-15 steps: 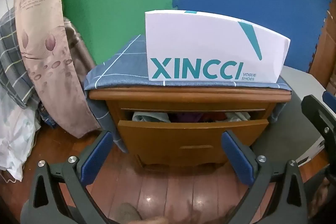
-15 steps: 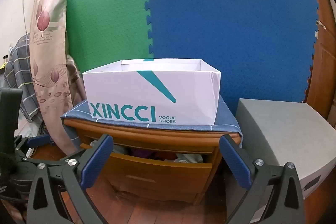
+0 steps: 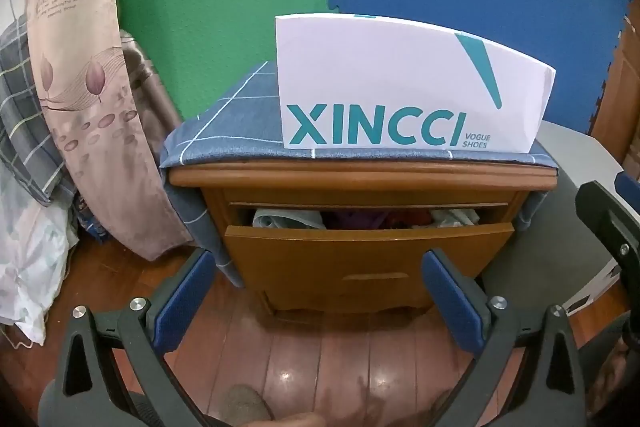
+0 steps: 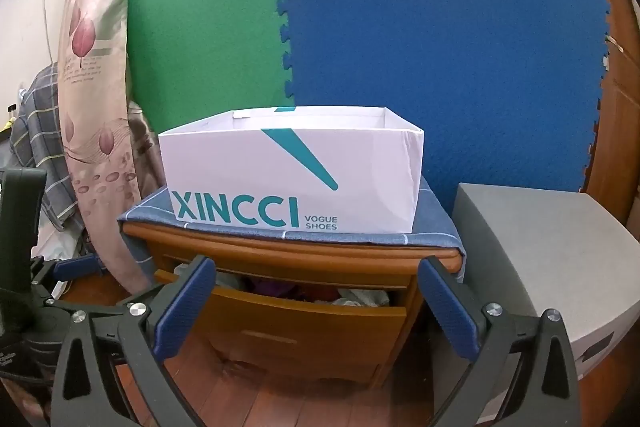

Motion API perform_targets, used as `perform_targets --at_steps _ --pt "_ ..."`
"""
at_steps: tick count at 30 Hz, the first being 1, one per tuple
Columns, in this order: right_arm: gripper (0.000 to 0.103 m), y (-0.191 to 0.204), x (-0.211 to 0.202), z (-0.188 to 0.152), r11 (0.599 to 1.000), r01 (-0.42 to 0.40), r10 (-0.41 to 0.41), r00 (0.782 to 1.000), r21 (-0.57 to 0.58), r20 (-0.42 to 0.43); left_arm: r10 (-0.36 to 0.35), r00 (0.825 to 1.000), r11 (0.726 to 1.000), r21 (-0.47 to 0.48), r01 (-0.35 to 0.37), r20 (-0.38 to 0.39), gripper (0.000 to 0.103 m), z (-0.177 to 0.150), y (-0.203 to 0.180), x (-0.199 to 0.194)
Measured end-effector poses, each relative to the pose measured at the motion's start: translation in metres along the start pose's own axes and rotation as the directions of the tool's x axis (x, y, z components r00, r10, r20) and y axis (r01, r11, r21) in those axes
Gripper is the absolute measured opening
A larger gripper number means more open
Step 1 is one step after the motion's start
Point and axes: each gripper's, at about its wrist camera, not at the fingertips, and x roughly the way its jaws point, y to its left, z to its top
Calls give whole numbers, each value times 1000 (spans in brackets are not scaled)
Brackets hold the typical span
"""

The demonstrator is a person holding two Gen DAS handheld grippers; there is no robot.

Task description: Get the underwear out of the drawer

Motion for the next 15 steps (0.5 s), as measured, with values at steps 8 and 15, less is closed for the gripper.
perform_targets --at_steps 8,15 --pt "103 1 0 0 1000 1 -1 1000 -1 -2 1 1000 1000 -5 -1 -1 102 0 1 0" --pt "103 1 -1 -1 1000 1 -1 1000 2 -2 2 1000 1000 -3 -2 -1 102 -1 0 0"
